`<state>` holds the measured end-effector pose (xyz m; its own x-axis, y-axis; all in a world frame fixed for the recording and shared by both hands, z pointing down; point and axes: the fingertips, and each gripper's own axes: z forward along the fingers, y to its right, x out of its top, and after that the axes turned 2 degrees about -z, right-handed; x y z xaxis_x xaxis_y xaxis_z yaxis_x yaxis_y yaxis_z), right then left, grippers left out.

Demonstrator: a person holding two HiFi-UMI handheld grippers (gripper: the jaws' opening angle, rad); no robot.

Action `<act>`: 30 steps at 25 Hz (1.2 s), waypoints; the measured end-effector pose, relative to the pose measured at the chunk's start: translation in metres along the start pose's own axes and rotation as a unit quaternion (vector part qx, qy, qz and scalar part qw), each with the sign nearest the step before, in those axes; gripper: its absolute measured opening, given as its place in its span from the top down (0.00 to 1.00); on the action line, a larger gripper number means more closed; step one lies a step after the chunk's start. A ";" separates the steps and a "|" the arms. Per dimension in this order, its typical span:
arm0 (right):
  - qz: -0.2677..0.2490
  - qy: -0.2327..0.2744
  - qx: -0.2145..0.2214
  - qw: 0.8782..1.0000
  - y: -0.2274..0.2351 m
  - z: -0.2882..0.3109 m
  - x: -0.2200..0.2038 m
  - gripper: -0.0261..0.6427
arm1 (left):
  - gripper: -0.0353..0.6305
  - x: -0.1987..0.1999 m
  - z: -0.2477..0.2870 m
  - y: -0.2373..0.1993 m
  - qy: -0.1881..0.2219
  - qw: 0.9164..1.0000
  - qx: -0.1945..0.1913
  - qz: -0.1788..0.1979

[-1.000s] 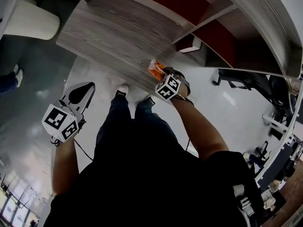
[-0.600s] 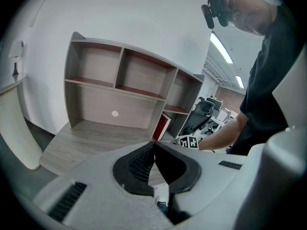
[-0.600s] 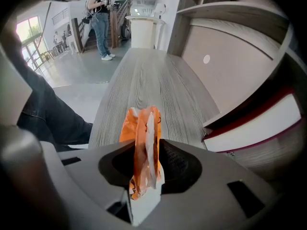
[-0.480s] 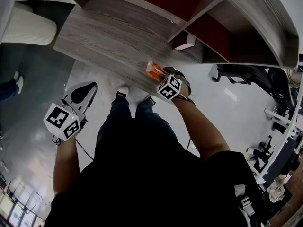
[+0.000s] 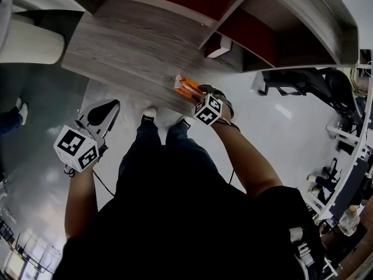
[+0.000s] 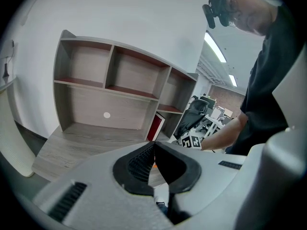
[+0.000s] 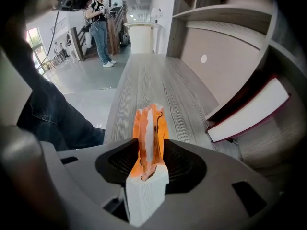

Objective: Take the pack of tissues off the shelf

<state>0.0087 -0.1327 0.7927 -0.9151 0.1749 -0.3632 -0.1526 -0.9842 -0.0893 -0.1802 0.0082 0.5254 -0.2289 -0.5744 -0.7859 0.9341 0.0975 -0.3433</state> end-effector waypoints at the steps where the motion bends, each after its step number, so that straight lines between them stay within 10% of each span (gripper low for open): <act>1: 0.004 0.000 -0.001 1.000 0.000 -0.002 -0.001 0.71 | 0.92 0.001 0.001 0.002 0.000 1.000 -0.003 0.002; 30: 0.164 0.084 -0.110 0.977 0.004 -0.134 -0.025 0.77 | 0.92 0.065 0.050 0.067 0.012 0.982 -0.145 0.119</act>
<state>0.0805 -0.1370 0.6774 -0.8246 -0.1281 -0.5510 0.2390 -0.9617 -0.1340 -0.1189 -0.0632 0.4764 -0.0226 -0.4886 -0.8722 0.8454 0.4563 -0.2776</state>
